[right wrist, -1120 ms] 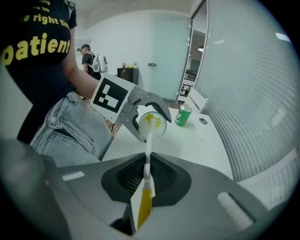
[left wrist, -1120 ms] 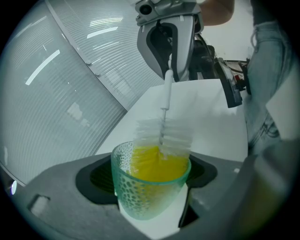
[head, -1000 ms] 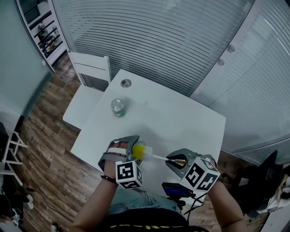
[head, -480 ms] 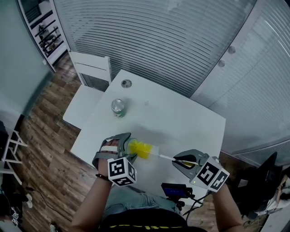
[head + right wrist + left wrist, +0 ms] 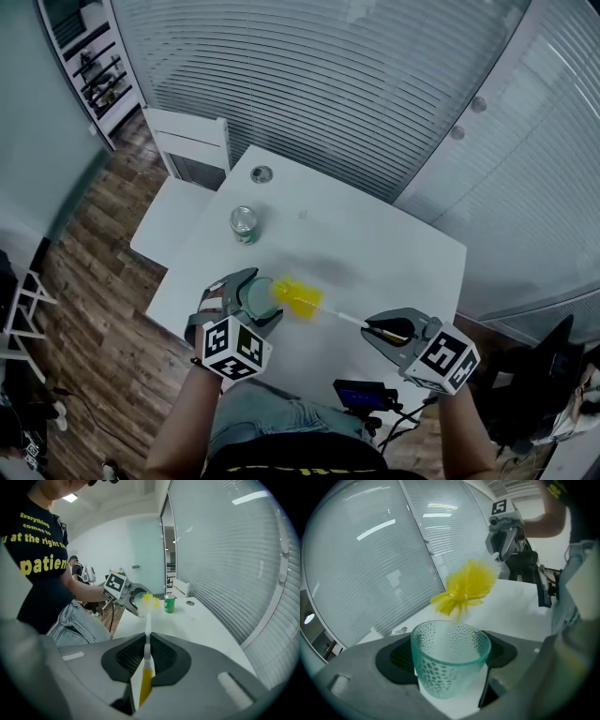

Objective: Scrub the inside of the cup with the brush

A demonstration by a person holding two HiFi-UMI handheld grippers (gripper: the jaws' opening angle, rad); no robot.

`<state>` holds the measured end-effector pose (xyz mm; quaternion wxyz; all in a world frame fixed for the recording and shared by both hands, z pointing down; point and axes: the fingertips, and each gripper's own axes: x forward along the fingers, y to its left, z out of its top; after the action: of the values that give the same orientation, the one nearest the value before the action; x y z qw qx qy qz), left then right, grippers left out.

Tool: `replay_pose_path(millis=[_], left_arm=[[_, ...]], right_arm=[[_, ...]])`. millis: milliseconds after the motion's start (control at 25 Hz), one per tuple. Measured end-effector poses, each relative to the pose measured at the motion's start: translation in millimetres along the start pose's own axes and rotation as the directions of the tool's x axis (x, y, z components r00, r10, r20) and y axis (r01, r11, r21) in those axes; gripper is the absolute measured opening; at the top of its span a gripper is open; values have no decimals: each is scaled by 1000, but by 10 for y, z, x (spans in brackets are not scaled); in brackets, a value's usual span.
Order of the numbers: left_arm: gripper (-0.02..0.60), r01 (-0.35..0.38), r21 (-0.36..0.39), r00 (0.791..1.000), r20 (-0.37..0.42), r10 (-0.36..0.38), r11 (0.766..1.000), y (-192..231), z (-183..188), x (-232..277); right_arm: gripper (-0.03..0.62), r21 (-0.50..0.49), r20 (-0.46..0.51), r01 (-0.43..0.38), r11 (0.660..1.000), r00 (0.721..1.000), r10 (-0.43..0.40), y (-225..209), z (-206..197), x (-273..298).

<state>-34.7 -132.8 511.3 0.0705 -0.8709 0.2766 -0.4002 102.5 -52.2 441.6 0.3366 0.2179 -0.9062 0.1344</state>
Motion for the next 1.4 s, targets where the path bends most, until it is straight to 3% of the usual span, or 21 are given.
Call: replay_pose_path(millis=[480, 800, 1040, 1400], left_arm=[[416, 38, -243, 980, 199, 12, 969, 242, 216, -224], [416, 95, -356, 937, 346, 37, 930, 369, 377, -409], [417, 171, -413, 895, 444, 34, 895, 396, 466, -535], [416, 214, -406, 868, 497, 18, 888, 357, 482, -639]], right_arm=[[35, 168, 216, 41, 985, 973, -77, -280, 157, -4], [35, 257, 316, 44, 965, 940, -127, -405, 230, -19], [35, 311, 381, 36, 950, 910, -160, -506, 325, -60], [34, 344, 425, 48, 938, 882, -201, -588, 351, -106]])
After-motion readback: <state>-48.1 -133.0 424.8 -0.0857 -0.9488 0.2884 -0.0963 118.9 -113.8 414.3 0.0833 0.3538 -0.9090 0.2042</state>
